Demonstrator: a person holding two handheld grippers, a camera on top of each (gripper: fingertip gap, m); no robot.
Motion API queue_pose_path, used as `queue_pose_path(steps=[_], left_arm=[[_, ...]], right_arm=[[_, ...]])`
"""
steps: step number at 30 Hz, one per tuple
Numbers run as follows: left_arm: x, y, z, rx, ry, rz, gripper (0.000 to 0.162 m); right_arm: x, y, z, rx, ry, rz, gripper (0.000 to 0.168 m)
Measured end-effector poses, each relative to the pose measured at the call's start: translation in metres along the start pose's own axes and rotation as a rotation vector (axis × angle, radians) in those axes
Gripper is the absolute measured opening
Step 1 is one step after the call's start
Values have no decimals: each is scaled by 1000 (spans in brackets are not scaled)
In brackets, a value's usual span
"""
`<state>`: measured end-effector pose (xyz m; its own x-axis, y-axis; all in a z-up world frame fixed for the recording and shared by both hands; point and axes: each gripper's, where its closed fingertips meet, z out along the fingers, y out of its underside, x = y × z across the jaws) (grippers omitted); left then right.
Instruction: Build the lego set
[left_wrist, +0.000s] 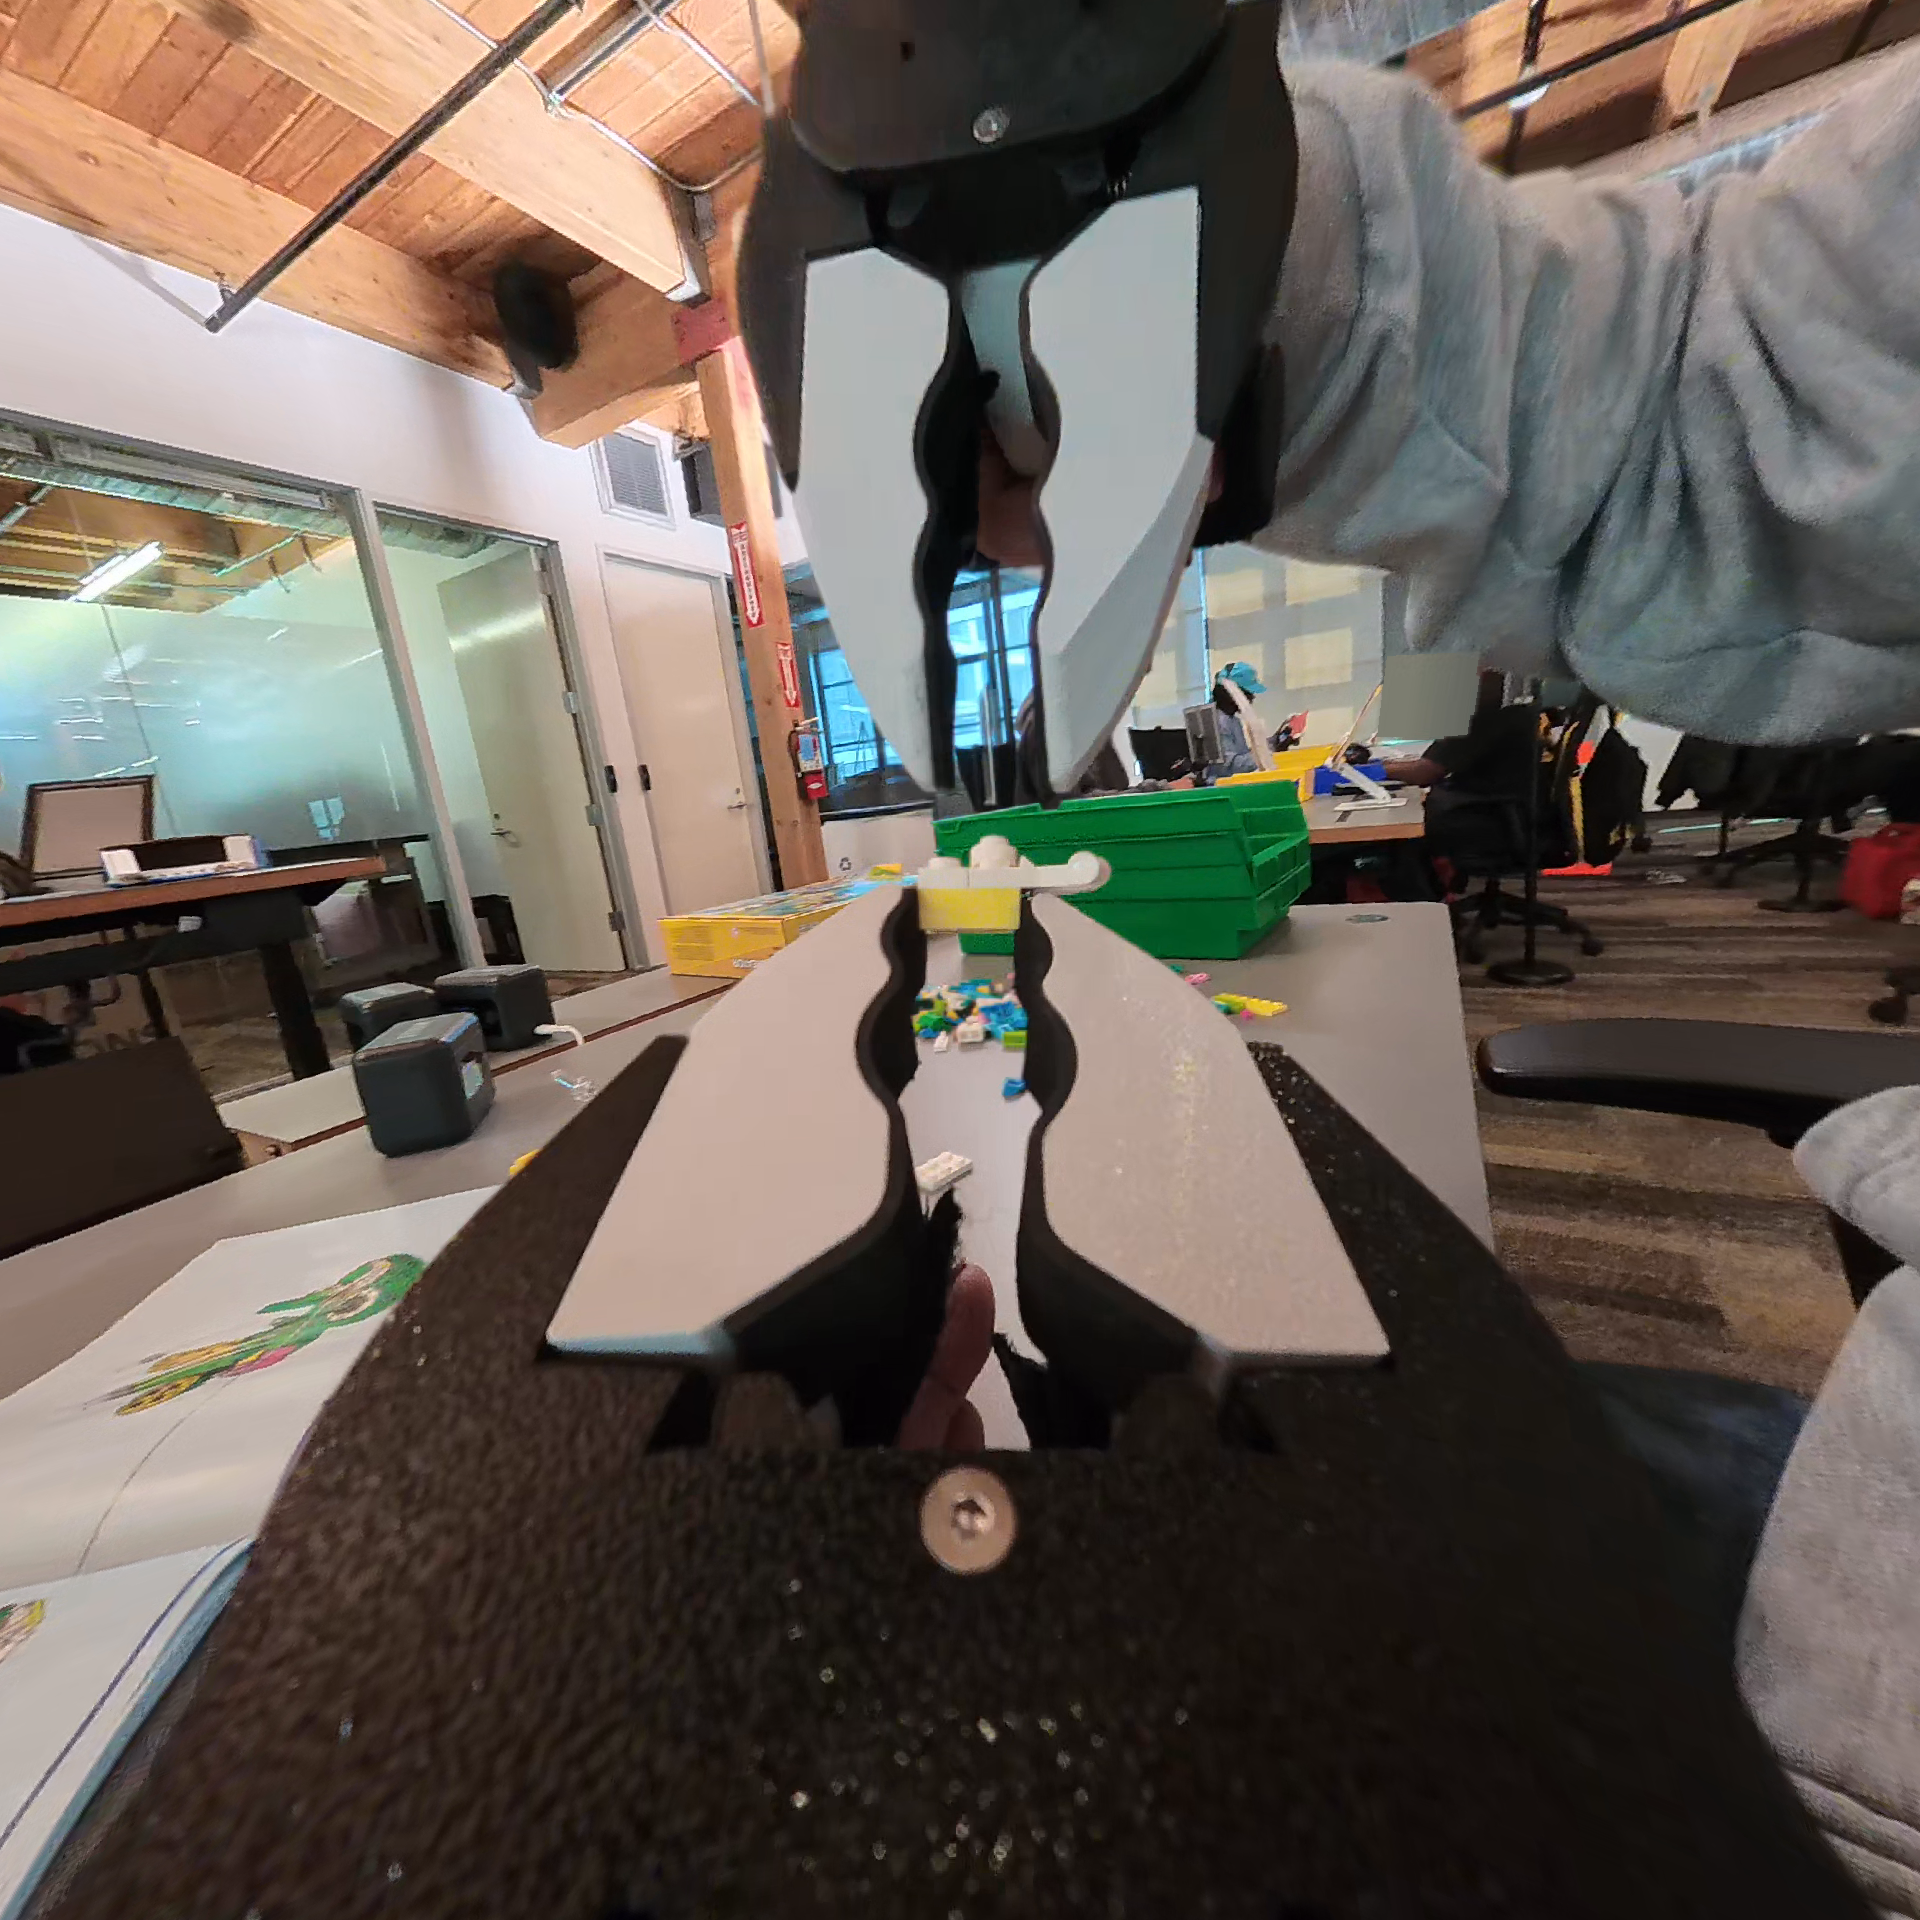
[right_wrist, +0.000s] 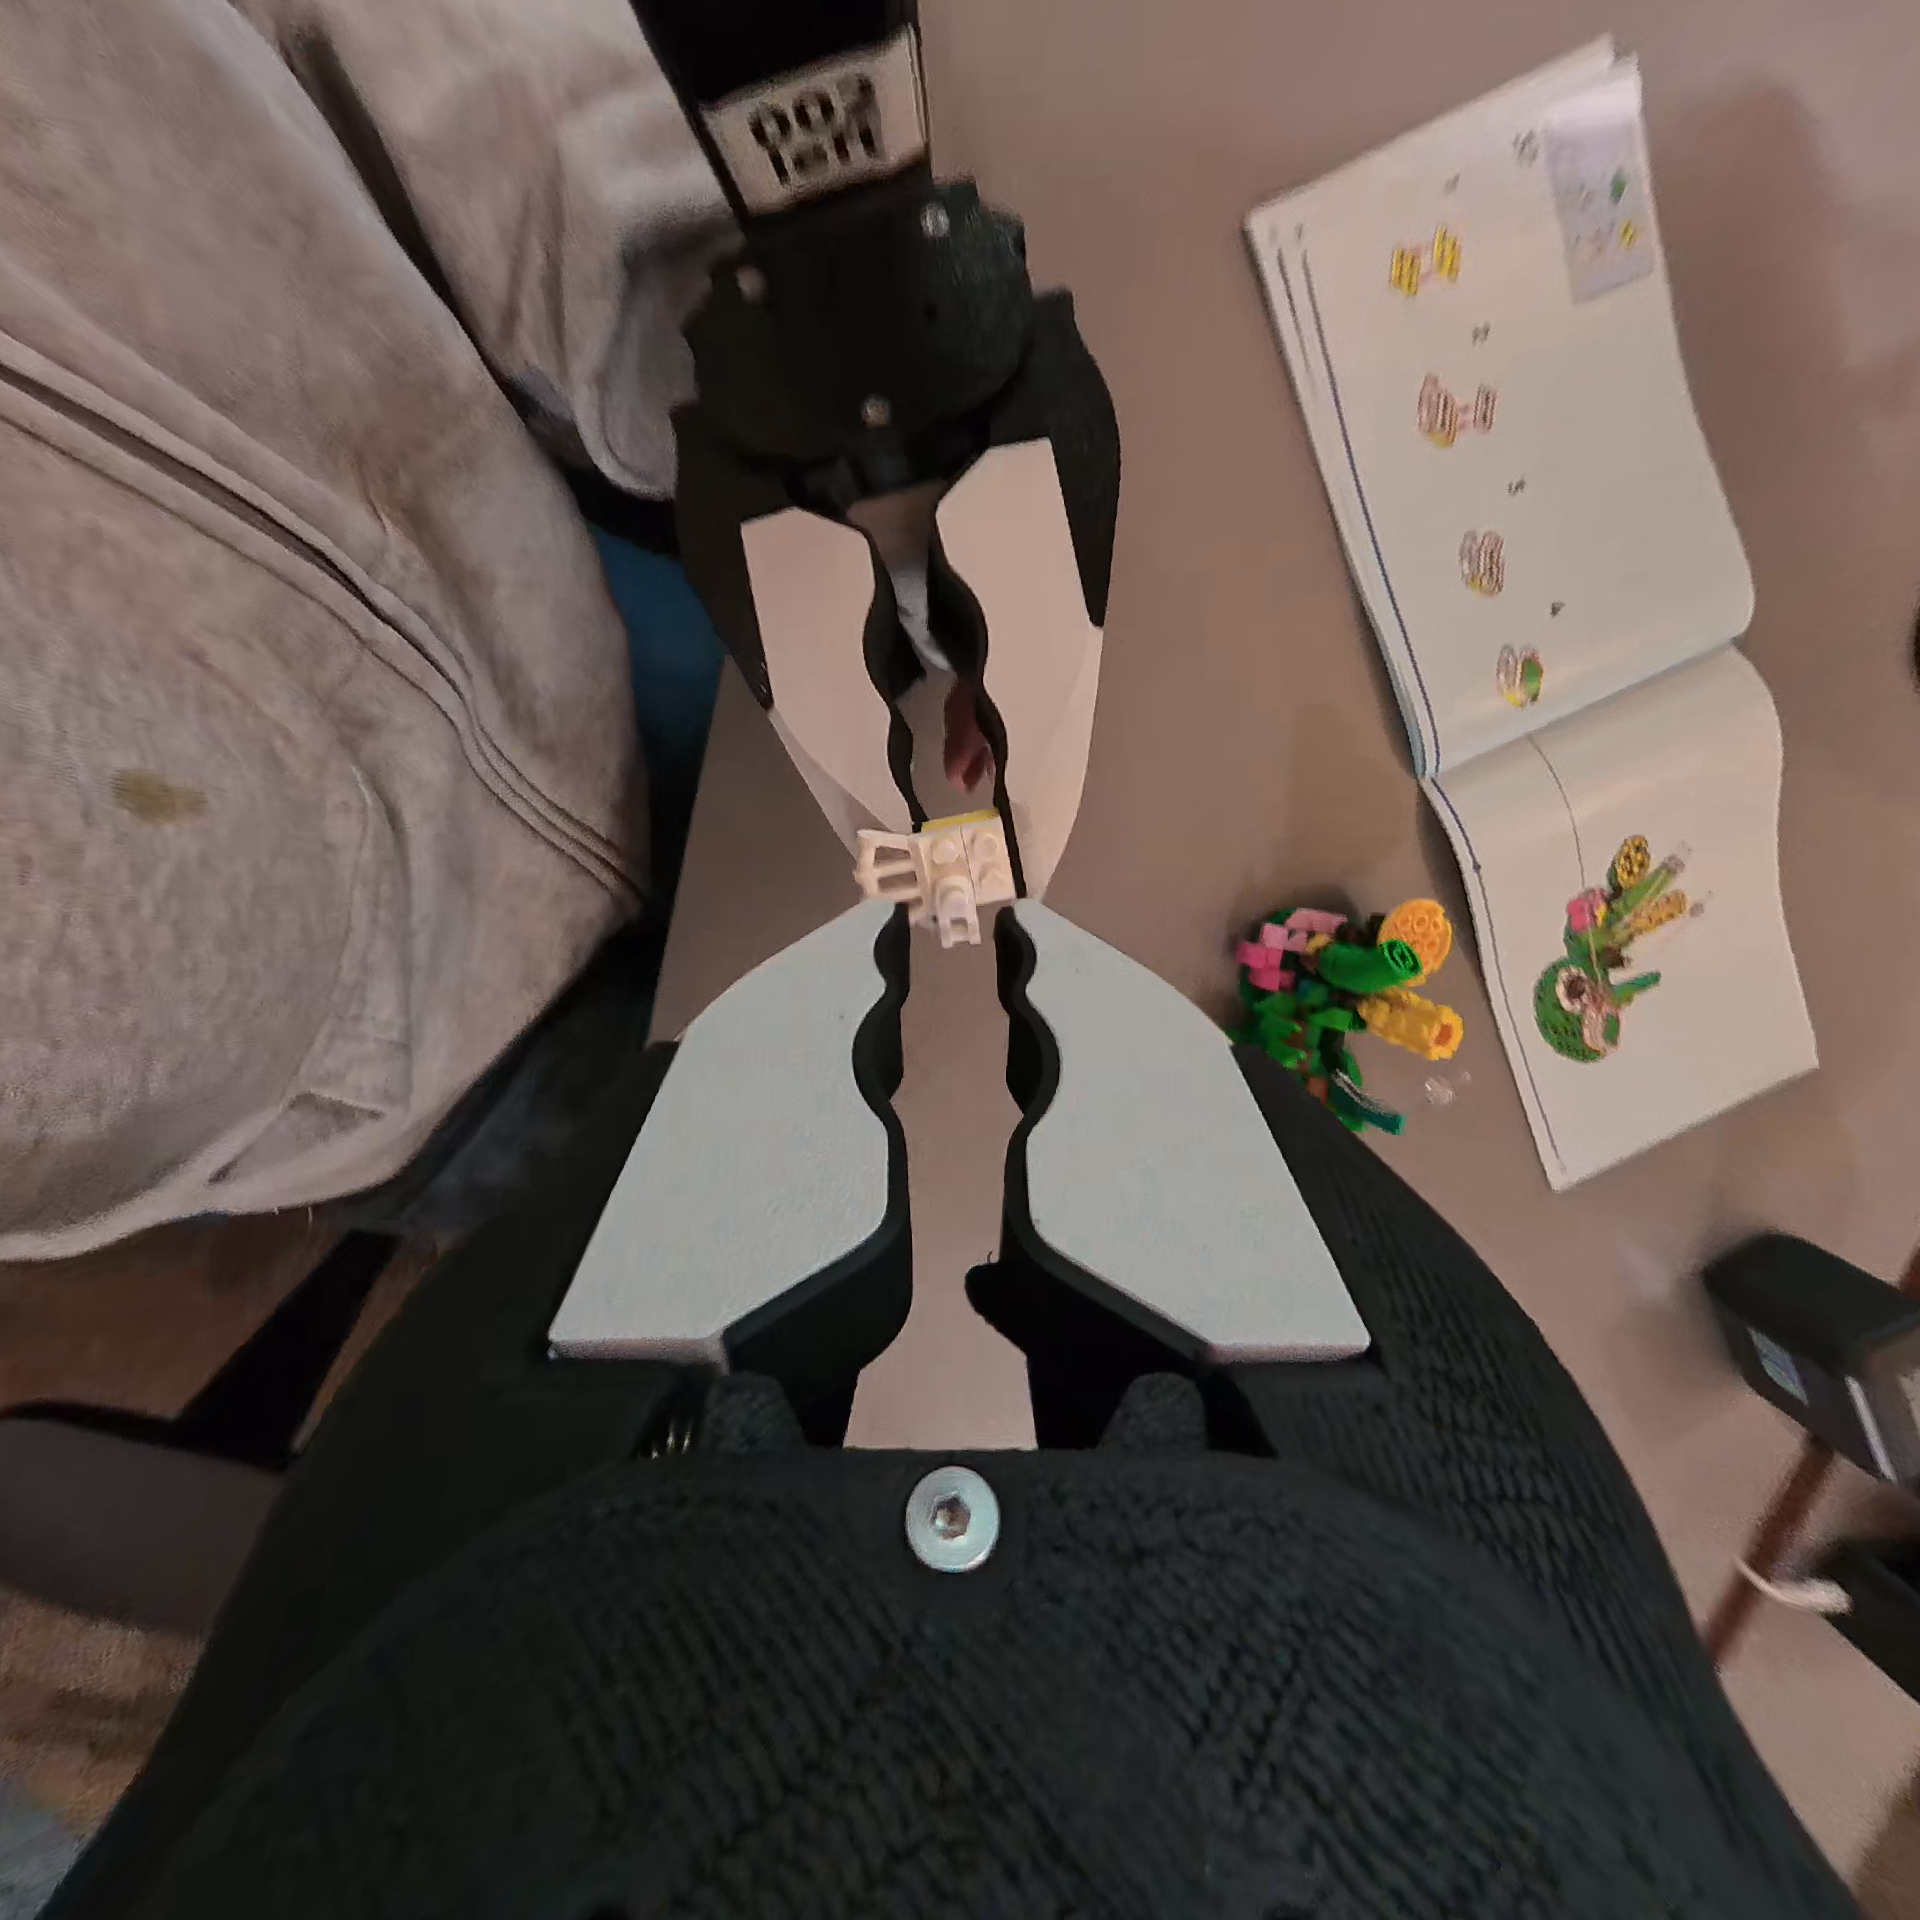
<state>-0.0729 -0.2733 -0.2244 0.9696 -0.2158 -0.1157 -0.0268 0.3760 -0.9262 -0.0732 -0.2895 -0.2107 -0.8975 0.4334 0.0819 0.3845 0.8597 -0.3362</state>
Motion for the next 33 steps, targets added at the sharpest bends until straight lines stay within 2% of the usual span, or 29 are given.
queue_pose_path(steps=[3,8,22,29,33], left_arm=[[2,-2,0,16,22,-16,16],[5,-3,-1,22,41,-22,16],[7,1,-3,-4,56,-16,16],[12,10,-1,-66,63,51,16],[5,6,-2,-41,45,-18,16]], right_arm=[[-3,-3,1,89,-20,35,8],[-2,-1,4,124,-4,37,0],[-6,3,10,97,-14,44,0],[-12,5,19,52,-45,52,0],[-7,2,15,80,4,44,0]])
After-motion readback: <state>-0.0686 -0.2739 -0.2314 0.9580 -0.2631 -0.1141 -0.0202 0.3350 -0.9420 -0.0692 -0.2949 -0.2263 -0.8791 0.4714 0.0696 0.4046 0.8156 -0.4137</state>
